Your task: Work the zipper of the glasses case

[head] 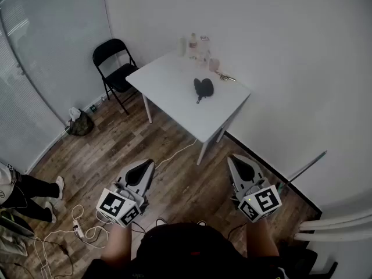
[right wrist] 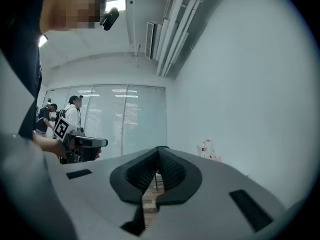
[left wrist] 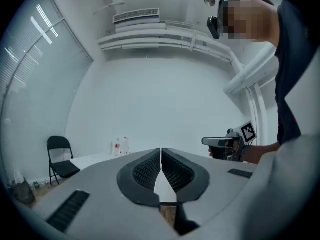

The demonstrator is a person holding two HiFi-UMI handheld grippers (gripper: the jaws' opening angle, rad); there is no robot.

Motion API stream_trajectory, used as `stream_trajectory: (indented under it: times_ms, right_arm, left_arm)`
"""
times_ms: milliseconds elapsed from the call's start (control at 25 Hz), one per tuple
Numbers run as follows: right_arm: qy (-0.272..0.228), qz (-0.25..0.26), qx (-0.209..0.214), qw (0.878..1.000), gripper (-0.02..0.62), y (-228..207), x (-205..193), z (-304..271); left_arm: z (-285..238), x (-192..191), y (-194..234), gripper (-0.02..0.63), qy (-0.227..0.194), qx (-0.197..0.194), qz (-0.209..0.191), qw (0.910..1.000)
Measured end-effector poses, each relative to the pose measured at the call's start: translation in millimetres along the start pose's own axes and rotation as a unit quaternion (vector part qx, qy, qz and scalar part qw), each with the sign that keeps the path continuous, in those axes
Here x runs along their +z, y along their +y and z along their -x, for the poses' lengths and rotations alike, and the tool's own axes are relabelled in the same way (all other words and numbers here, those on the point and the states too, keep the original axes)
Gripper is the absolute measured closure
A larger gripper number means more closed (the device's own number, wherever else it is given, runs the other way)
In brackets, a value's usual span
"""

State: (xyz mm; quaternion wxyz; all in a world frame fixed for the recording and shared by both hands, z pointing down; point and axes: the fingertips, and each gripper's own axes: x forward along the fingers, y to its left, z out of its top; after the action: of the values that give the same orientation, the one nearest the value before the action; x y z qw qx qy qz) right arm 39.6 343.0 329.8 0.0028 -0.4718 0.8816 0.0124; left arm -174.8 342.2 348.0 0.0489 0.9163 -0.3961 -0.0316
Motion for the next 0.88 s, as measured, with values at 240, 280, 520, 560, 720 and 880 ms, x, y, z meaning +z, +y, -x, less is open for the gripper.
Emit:
stream_trajectory:
  times_ms: [240,280,520,560,720,880]
  right_arm:
    - [0.003,-0.006,0.004,1.0,0.575,3.1,-1.9,-5.5]
    - [0.003,-0.006,0.005,1.0,0.575,2.9,-2.0,-5.3]
    - [-0.009,-0.034,0.001,0.999,0.575,0.8,-0.9,-4.8]
    - [-0.013,-0.041,0.002,0.999,0.575,1.6,-0.2,-4.8]
    - [-0.012,-0.037,0.001,0.999,0.575,7.0,-0.7,-11.1]
    - [-0.002,-0.036,0.003,0.999,0.575,17.5,-5.5,-20.5]
  left_arm:
    - [-2.9,1.1,1.7,0.58,0.0,-0.005,-0.001,1.0]
    - [-2.3,-0.1,2.0,0.58,0.002,-0.004,0.002,1.0]
    - [0.2,-4.4,4.0,0.58,0.005,-0.005,0.01,0.9999]
    - [0.7,-4.4,3.9,0.58,0.005,-0.007,0.01,0.9999]
    - [3.9,-3.8,8.1,0.58,0.005,-0.01,0.014,0.9998]
    - [13.5,-8.6,18.2,0.58,0.008,-0.007,0.021,0.9997]
